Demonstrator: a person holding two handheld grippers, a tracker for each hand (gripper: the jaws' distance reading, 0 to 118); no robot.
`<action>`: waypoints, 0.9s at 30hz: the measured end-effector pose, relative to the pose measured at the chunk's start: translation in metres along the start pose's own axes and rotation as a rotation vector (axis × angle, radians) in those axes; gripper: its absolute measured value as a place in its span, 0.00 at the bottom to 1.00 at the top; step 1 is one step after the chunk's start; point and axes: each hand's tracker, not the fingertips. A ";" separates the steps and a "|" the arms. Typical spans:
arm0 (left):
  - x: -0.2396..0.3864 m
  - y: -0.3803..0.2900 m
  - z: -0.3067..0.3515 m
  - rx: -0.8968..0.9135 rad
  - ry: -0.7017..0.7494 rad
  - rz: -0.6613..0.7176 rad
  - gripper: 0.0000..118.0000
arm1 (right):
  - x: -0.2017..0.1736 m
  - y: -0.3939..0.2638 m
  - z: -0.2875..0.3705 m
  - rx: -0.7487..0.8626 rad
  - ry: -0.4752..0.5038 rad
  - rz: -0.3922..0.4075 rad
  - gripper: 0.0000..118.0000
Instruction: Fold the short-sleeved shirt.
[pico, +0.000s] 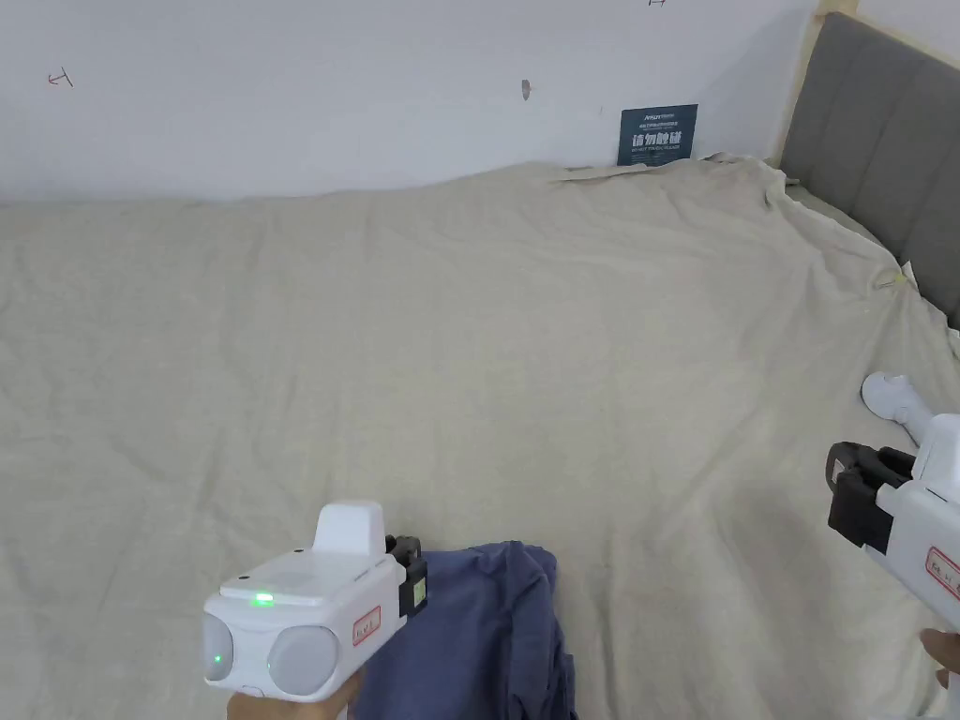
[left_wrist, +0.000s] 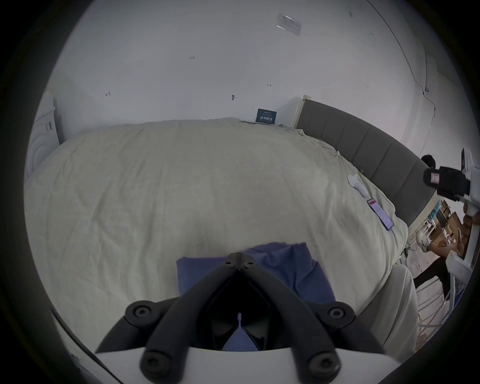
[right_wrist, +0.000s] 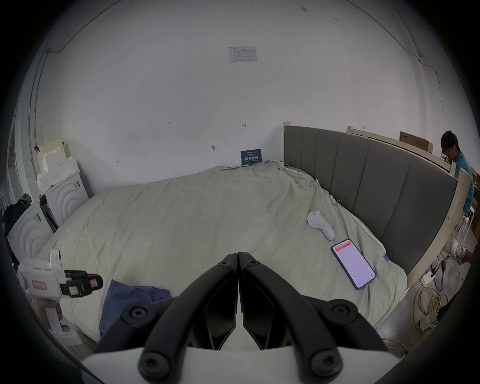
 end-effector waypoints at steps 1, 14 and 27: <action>0.002 -0.005 -0.002 -0.005 0.001 -0.001 0.00 | 0.000 0.000 0.000 0.000 -0.001 0.000 0.00; 0.069 -0.057 -0.061 -0.099 -0.035 -0.068 0.00 | 0.021 -0.007 0.001 -0.022 -0.036 -0.017 0.00; 0.124 -0.066 -0.087 -0.072 -0.037 -0.160 0.00 | 0.040 -0.010 0.005 -0.028 -0.071 -0.038 0.00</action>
